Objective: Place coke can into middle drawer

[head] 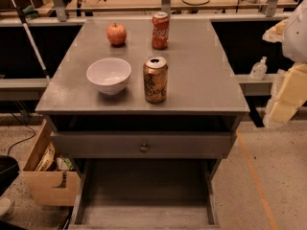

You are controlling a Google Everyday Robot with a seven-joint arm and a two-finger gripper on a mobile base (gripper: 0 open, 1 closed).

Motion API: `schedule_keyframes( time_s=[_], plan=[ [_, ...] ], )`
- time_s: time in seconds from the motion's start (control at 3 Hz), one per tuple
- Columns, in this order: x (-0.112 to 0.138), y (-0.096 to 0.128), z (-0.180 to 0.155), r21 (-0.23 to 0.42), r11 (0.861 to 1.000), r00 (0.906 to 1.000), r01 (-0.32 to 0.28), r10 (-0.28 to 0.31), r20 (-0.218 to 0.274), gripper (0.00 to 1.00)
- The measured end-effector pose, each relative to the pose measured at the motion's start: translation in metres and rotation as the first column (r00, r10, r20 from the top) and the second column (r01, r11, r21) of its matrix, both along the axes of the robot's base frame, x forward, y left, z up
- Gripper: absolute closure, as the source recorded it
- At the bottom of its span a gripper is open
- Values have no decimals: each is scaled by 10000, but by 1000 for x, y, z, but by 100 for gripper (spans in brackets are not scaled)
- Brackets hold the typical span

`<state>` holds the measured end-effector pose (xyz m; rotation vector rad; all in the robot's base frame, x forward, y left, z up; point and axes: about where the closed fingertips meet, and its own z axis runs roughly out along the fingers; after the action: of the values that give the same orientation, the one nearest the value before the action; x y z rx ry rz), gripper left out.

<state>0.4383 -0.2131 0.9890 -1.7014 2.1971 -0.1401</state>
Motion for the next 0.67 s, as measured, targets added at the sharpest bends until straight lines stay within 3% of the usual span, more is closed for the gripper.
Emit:
schedule_keyframes(
  time_s=[0.33, 0.67],
  plan=[
    [2, 0, 1, 42, 10000, 10000, 2, -2, 79, 0],
    [39, -12, 1, 881, 9961, 9958, 67, -147, 908, 0]
  ],
)
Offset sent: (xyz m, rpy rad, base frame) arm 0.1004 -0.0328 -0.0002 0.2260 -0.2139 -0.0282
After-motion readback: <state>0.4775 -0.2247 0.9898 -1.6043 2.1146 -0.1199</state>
